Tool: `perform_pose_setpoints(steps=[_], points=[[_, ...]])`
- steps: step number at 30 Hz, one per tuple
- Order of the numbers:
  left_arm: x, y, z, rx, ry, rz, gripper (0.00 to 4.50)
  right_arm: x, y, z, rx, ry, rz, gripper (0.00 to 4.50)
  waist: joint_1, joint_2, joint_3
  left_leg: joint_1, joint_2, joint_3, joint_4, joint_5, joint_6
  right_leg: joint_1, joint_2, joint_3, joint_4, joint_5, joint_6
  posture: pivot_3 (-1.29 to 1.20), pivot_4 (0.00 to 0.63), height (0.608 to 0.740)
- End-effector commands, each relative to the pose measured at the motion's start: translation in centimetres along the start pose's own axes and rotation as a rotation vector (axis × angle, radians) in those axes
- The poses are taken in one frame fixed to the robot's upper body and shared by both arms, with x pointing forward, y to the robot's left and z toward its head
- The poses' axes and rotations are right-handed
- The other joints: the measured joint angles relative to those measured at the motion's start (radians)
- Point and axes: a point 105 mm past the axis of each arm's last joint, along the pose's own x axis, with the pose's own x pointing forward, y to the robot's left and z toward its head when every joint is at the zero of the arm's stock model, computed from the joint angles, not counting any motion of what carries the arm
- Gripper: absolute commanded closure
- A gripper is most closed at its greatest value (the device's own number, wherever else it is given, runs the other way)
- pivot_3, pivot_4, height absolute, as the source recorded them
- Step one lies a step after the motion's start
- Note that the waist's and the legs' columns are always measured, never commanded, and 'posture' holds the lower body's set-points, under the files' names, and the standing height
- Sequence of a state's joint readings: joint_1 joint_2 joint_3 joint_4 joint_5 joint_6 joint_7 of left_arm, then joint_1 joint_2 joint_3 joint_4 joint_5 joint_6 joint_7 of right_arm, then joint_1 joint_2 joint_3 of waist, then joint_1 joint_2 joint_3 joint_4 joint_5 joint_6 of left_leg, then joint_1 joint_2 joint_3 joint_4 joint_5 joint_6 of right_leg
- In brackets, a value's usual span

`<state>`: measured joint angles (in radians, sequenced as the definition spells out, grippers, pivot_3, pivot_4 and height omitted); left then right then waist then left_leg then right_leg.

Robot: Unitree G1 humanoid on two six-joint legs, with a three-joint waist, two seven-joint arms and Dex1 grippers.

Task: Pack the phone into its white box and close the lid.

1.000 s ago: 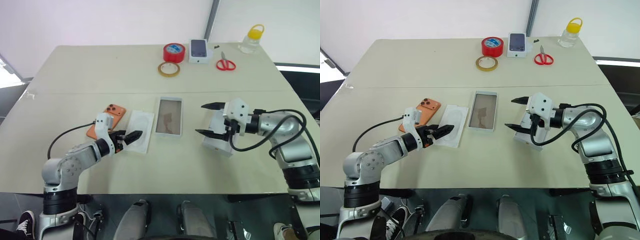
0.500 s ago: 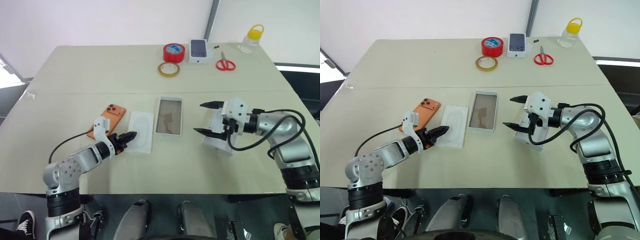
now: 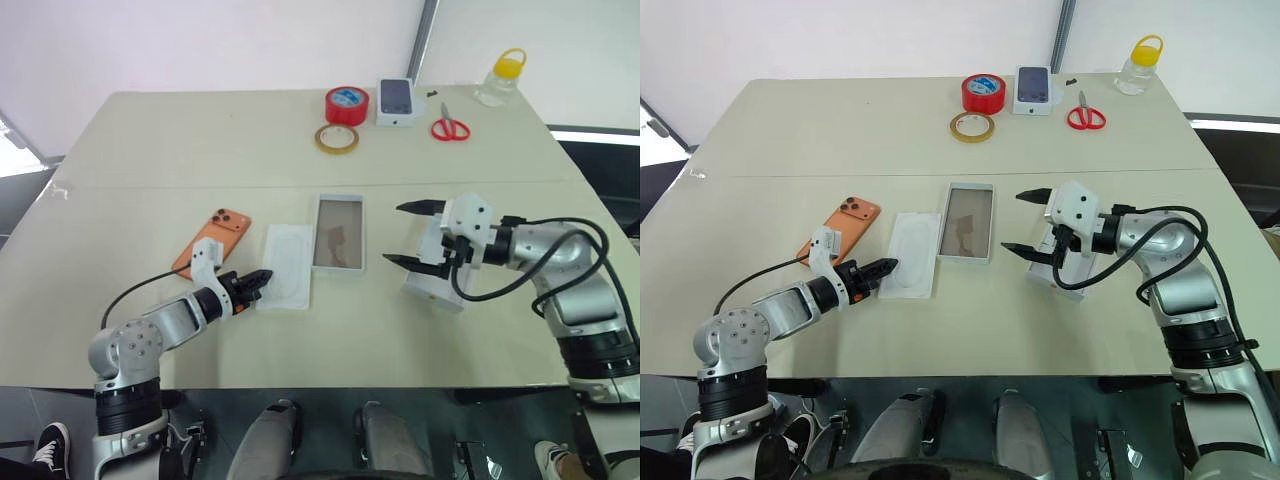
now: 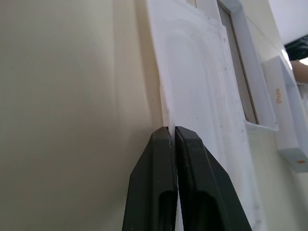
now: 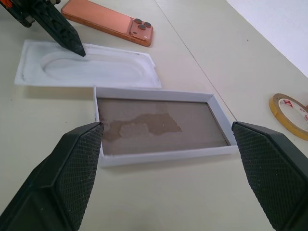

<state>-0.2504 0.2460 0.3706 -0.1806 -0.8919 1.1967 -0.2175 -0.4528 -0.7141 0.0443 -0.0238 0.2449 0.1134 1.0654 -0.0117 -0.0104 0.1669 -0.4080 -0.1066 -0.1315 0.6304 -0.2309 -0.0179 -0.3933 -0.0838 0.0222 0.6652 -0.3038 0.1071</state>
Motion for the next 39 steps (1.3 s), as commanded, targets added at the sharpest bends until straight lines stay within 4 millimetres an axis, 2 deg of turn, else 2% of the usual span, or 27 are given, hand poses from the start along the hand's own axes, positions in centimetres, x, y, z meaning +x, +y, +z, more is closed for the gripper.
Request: perform_pose_setpoints(steps=[1, 11, 14, 17, 20, 24, 27, 34, 39], points=[[-0.5, -0.1, 1.6, -0.002, -0.058, -0.002, 4.35, 1.2, 1.0, 0.6, 0.000, -0.020, 0.032, 0.00, -0.001, 0.000, 0.000, 0.000, 0.000, 0.000, 0.000, 0.000, 0.000, 0.000, 0.000, 0.000, 0.000, 0.000, 0.000, 0.00, 0.150, 0.740], [-1.5, -0.8, 4.4, 0.003, -0.144, -0.030, 4.35, 6.4, 3.8, -1.0, -0.007, 0.031, 0.122, 0.00, -0.002, 0.000, 0.000, 0.000, 0.000, 0.000, 0.000, 0.003, -0.005, -0.001, 0.000, 0.000, 0.000, 0.000, 0.000, 0.00, 0.150, 0.740], [-2.0, -0.4, 5.4, 0.020, -0.174, -0.007, 4.35, 7.7, 3.9, -2.1, 0.043, 0.080, 0.135, 0.00, -0.001, -0.001, 0.000, 0.000, 0.000, 0.000, 0.000, 0.004, -0.007, -0.001, 0.001, 0.000, 0.000, 0.000, 0.000, 0.00, 0.150, 0.740], [-2.5, -0.3, 5.9, 0.044, -0.189, 0.004, 4.35, 8.7, 3.8, -2.4, 0.096, 0.090, 0.156, 0.00, -0.002, -0.001, 0.000, 0.000, 0.000, 0.000, 0.000, 0.004, -0.007, -0.001, 0.001, 0.000, 0.000, 0.000, 0.000, 0.00, 0.150, 0.740], [-2.8, -0.5, 6.2, 0.051, -0.215, -0.004, 4.50, 9.1, 4.4, -3.1, 0.094, 0.129, 0.206, 0.88, -0.002, -0.001, 0.000, 0.000, 0.000, 0.000, -0.001, 0.004, -0.007, -0.001, 0.001, 0.000, 0.000, 0.000, 0.000, 0.00, 0.150, 0.740], [-2.9, -0.9, 6.3, 0.063, -0.228, -0.006, 4.50, 9.2, 4.9, -4.2, 0.059, 0.185, 0.244, 2.94, -0.002, -0.001, 0.000, 0.000, 0.000, 0.000, 0.000, 0.004, -0.007, -0.001, 0.001, 0.000, 0.000, 0.000, 0.000, 0.00, 0.150, 0.740], [-3.0, -1.3, 6.7, 0.060, -0.251, -0.011, 4.50, 9.4, 5.2, -3.5, 0.075, 0.152, 0.262, 4.49, -0.003, -0.001, 0.000, 0.000, 0.000, 0.000, 0.000, 0.004, -0.007, -0.001, 0.001, 0.000, 0.000, 0.000, 0.000, 0.00, 0.150, 0.740], [-2.0, -3.0, 6.9, 0.044, -0.254, -0.063, 4.50, 11.2, 8.4, 0.4, 0.080, 0.019, 0.331, 4.49, -0.004, -0.001, 0.000, 0.000, 0.000, -0.001, -0.001, 0.004, -0.007, -0.002, 0.001, 0.000, 0.001, 0.000, 0.000, 0.00, 0.150, 0.740], [-1.3, -3.6, 5.8, 0.033, -0.222, -0.082, 4.50, 11.5, 9.8, 1.2, 0.114, -0.014, 0.338, 4.49, -0.001, -0.001, 0.000, 0.000, 0.000, -0.001, -0.001, 0.004, -0.008, -0.002, 0.001, 0.000, 0.001, 0.000, 0.000, 0.00, 0.150, 0.740]])
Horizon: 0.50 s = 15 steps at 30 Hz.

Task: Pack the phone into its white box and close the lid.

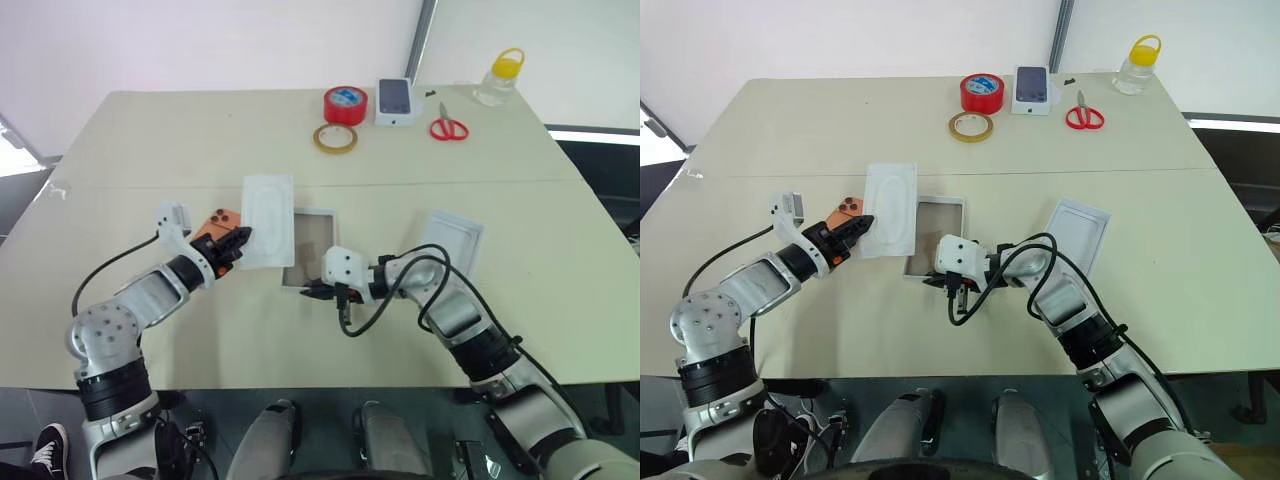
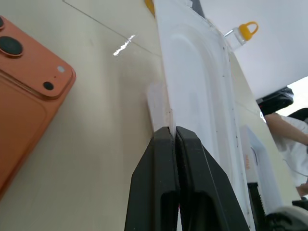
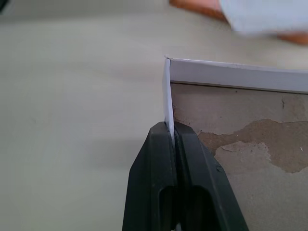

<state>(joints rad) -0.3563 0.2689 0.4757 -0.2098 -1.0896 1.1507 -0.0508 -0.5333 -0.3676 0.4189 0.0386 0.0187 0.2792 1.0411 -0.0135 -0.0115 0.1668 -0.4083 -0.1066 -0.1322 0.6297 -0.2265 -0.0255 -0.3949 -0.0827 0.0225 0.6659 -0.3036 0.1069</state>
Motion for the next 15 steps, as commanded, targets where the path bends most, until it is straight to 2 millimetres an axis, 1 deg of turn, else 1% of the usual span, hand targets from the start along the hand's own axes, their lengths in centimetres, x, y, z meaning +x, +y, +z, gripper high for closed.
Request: perform_pose_setpoints(steps=[1, 3, 4, 7, 9, 11, 13, 15], points=[[0.2, -1.4, -0.3, 0.024, -0.006, -0.042, 4.50, 0.0, 0.4, 1.3, 0.001, -0.051, -0.005, 4.49, 0.001, 0.000, 0.000, 0.000, 0.000, 0.000, 0.000, 0.000, 0.000, 0.000, 0.000, 0.000, 0.000, 0.000, 0.000, 0.00, 0.150, 0.740], [0.3, -1.5, -0.9, 0.014, 0.003, -0.044, 4.50, -0.2, 0.7, 1.3, 0.023, -0.056, 0.010, 3.89, 0.001, 0.000, 0.000, 0.000, 0.000, 0.000, 0.000, 0.000, 0.000, 0.000, 0.000, 0.000, 0.000, 0.000, 0.000, 0.00, 0.150, 0.740], [0.3, -1.6, -1.2, 0.019, 0.012, -0.041, 4.50, -0.3, 0.6, 1.2, 0.009, -0.052, -0.004, 3.62, 0.000, 0.000, 0.000, 0.000, 0.000, 0.000, 0.000, 0.000, 0.000, 0.000, 0.000, 0.000, 0.000, 0.000, 0.000, 0.00, 0.150, 0.740], [0.4, -1.7, -1.8, 0.026, 0.024, -0.038, 4.50, -1.0, 0.0, 1.5, -0.037, -0.054, -0.044, 2.20, -0.001, 0.000, 0.000, 0.000, 0.000, 0.000, 0.000, 0.000, 0.000, 0.000, 0.000, 0.000, 0.000, 0.000, 0.000, 0.00, 0.150, 0.740], [0.4, -1.8, -2.0, 0.023, 0.026, -0.039, 4.50, -2.0, -0.1, 1.6, -0.012, -0.056, -0.040, 2.20, -0.001, 0.000, 0.000, 0.000, 0.000, 0.000, -0.001, 0.000, 0.000, 0.000, 0.000, 0.000, 0.000, 0.000, 0.000, 0.00, 0.150, 0.740], [0.5, -2.0, -2.2, 0.019, 0.028, -0.042, 4.50, -3.6, -0.1, 1.4, -0.007, -0.048, -0.036, 2.20, 0.002, 0.000, 0.000, 0.000, 0.000, 0.000, 0.000, 0.000, 0.000, 0.000, 0.000, 0.000, 0.000, 0.000, 0.000, 0.00, 0.150, 0.740], [0.7, -2.0, -2.5, 0.010, 0.031, -0.040, 4.50, -5.5, -0.3, 0.7, 0.012, -0.023, -0.040, 2.20, 0.006, 0.000, 0.000, 0.000, 0.000, 0.000, 0.000, 0.000, 0.000, 0.000, 0.000, 0.000, -0.001, 0.000, 0.000, 0.00, 0.150, 0.740], [0.9, -1.7, -3.1, 0.008, 0.041, -0.026, 4.50, -7.1, -0.9, -0.1, 0.038, 0.008, -0.070, 2.20, 0.005, -0.001, 0.000, 0.000, -0.001, 0.000, 0.000, -0.001, 0.002, 0.001, -0.001, 0.000, -0.001, 0.000, 0.000, 0.00, 0.150, 0.740]])
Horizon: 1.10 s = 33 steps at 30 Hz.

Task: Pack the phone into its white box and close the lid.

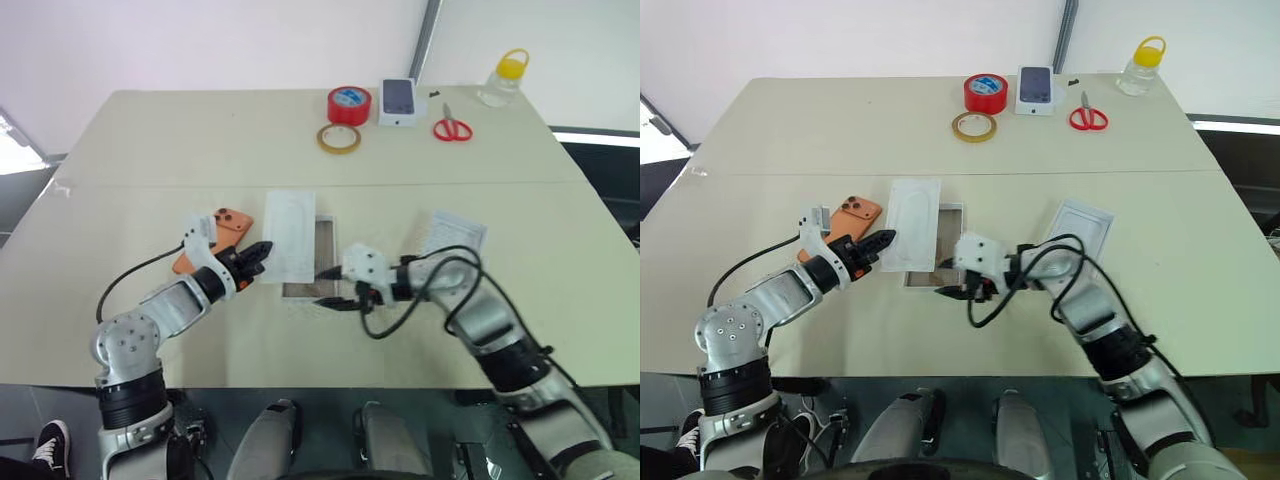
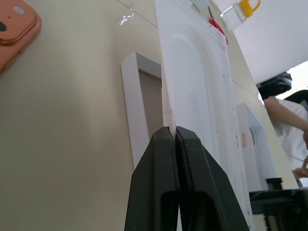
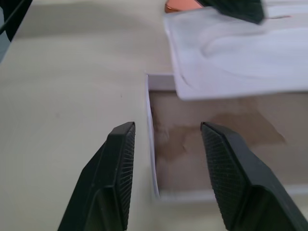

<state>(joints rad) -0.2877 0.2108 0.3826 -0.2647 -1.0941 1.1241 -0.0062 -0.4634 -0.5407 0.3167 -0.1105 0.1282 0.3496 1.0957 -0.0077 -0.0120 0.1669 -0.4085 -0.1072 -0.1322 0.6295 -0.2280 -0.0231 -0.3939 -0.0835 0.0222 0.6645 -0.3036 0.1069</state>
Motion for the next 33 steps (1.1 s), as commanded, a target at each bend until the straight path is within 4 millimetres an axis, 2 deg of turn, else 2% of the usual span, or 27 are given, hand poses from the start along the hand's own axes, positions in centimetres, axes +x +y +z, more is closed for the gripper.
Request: perform_pose_setpoints(steps=[1, 5, 9, 12, 17, 19, 22, 26, 28, 31, 33], points=[[0.3, -0.9, -0.2, 0.014, -0.018, -0.024, 4.50, -2.7, -1.3, -0.1, 0.003, 0.004, -0.061, 2.20, 0.000, 0.000, 0.000, 0.000, 0.000, 0.000, 0.000, -0.001, 0.002, 0.000, 0.000, 0.000, 0.000, 0.000, 0.000, 0.00, 0.150, 0.740], [0.7, -1.0, -1.2, 0.012, -0.002, -0.026, 4.50, -5.4, -3.5, -2.1, -0.003, 0.083, -0.178, 2.20, -0.005, 0.000, 0.000, 0.000, 0.001, 0.000, 0.000, -0.001, 0.002, 0.000, 0.000, 0.000, 0.000, 0.000, 0.000, 0.00, 0.150, 0.740], [1.1, -1.2, -1.6, 0.015, 0.009, -0.029, 4.50, -5.7, -4.2, -2.0, -0.019, 0.076, -0.218, 2.20, -0.005, 0.000, 0.000, 0.000, 0.001, 0.000, -0.001, -0.001, 0.001, -0.001, 0.001, 0.000, 0.001, 0.000, 0.000, 0.00, 0.150, 0.740], [1.1, -1.3, -1.7, 0.036, 0.014, -0.026, 3.49, -5.4, -4.4, -1.6, -0.024, 0.058, -0.232, 2.14, -0.004, 0.000, 0.000, 0.000, 0.001, 0.000, 0.000, -0.001, 0.001, 0.000, 0.001, 0.000, 0.000, 0.000, 0.000, 0.00, 0.150, 0.740], [1.1, -1.5, -1.3, 0.059, 0.010, -0.036, 0.95, -4.4, -5.1, 0.4, -0.018, -0.038, -0.257, 2.14, -0.006, 0.000, 0.000, 0.000, 0.001, 0.000, 0.000, 0.000, 0.001, 0.000, 0.001, 0.000, 0.001, 0.000, 0.000, 0.00, 0.150, 0.740], [0.9, -1.7, -1.1, 0.063, 0.011, -0.043, 0.95, -3.8, -6.0, 1.6, -0.003, -0.099, -0.295, 2.14, -0.007, 0.000, 0.000, 0.000, 0.001, 0.000, 0.000, 0.000, 0.000, -0.001, 0.001, 0.000, 0.001, 0.000, 0.000, 0.00, 0.150, 0.740], [0.5, -1.7, -0.5, 0.084, 0.007, -0.044, 0.95, -2.3, -6.2, 3.7, 0.030, -0.199, -0.293, 2.14, -0.006, 0.000, 0.000, 0.000, 0.001, 0.000, -0.001, 0.001, -0.002, -0.001, 0.001, 0.000, 0.001, 0.000, 0.000, 0.00, 0.150, 0.740], [-0.6, -1.7, 1.6, 0.154, -0.057, -0.062, 0.91, 0.4, -5.6, 4.1, 0.019, -0.204, -0.279, 3.37, -0.005, 0.000, 0.000, 0.000, 0.001, 0.000, -0.001, 0.001, -0.002, -0.001, 0.001, 0.000, 0.001, 0.000, 0.000, 0.00, 0.150, 0.740], [-1.3, -0.7, 2.8, 0.231, -0.086, -0.015, 0.91, 1.8, -5.3, 3.7, 0.005, -0.169, -0.283, 4.47, -0.005, 0.000, 0.000, 0.000, 0.001, 0.000, -0.001, 0.001, -0.003, -0.001, 0.001, 0.000, 0.001, 0.000, 0.000, 0.00, 0.150, 0.740], [-2.5, 1.5, 4.6, 0.233, -0.126, 0.059, 0.91, 3.6, -5.2, 3.3, -0.017, -0.131, -0.315, 4.47, -0.008, 0.000, 0.000, 0.000, 0.001, 0.000, -0.001, 0.002, -0.003, -0.002, 0.001, 0.001, 0.001, 0.000, 0.000, 0.00, 0.150, 0.740], [-3.3, 2.6, 5.9, 0.257, -0.152, 0.096, 0.91, 4.8, -4.7, 2.4, -0.077, -0.058, -0.328, 4.47, -0.008, 0.000, 0.000, 0.000, 0.001, 0.000, -0.002, 0.002, -0.004, -0.003, 0.001, 0.001, 0.001, 0.000, -0.001, 0.00, 0.150, 0.740]])
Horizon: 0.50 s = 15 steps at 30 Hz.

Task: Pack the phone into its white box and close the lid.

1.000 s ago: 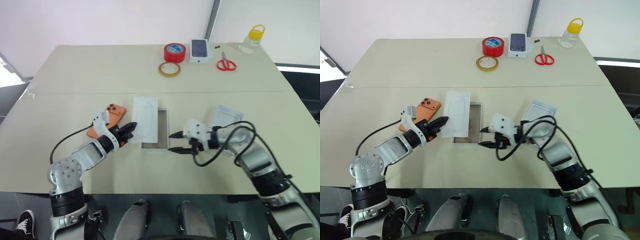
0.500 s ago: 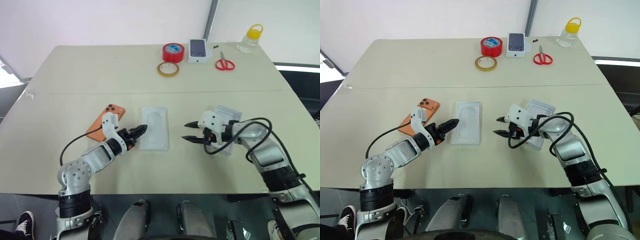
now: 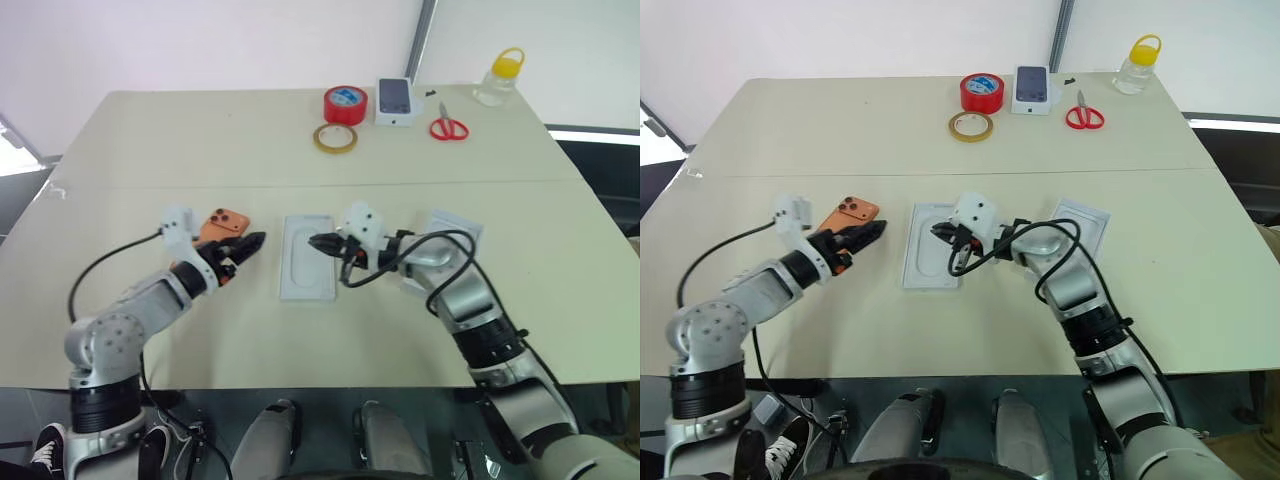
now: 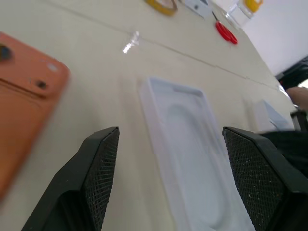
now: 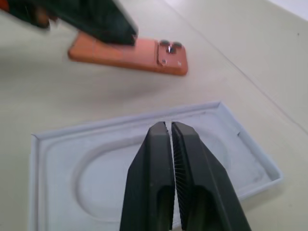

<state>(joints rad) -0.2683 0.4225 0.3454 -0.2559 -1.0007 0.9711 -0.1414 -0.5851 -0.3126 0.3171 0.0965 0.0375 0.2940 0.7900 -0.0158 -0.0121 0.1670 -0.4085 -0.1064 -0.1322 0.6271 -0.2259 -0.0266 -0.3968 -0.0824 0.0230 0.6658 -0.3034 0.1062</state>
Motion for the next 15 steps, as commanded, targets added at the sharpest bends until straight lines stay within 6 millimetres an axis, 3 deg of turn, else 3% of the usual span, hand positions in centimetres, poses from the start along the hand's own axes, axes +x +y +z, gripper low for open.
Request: perform_pose_setpoints(steps=[1, 9, 11, 15], points=[[-1.2, 1.9, 2.4, 0.040, -0.073, 0.049, 0.91, 1.3, 0.7, -0.1, -0.141, 0.043, -0.025, 4.47, 0.001, 0.000, 0.000, 0.000, 0.000, 0.000, 0.000, 0.000, 0.000, 0.000, 0.000, 0.000, 0.000, 0.000, 0.000, 0.00, 0.150, 0.740], [-2.7, 6.6, 4.0, 0.065, -0.088, 0.207, 0.91, 1.6, 3.8, -3.1, -0.455, 0.178, 0.137, 4.47, 0.002, 0.000, 0.000, 0.000, 0.000, 0.000, 0.000, 0.000, 0.000, -0.004, 0.000, 0.000, 0.000, 0.000, 0.000, 0.00, 0.150, 0.740], [-3.1, 7.8, 4.4, 0.062, -0.077, 0.243, 0.91, 1.8, 3.5, -2.4, -0.431, 0.154, 0.111, 4.47, 0.001, -0.001, -0.001, 0.000, 0.000, 0.000, 0.000, 0.000, 0.000, -0.004, 0.000, 0.000, 0.000, 0.000, 0.000, 0.00, 0.150, 0.740], [-3.7, 9.7, 4.7, 0.095, -0.030, 0.286, 0.91, 2.3, 1.1, 0.1, -0.343, 0.078, -0.012, 4.47, -0.004, -0.001, -0.001, 0.000, 0.001, 0.000, -0.001, 0.000, 0.000, -0.004, 0.001, 0.000, 0.000, 0.000, -0.001, 0.00, 0.150, 0.740]])
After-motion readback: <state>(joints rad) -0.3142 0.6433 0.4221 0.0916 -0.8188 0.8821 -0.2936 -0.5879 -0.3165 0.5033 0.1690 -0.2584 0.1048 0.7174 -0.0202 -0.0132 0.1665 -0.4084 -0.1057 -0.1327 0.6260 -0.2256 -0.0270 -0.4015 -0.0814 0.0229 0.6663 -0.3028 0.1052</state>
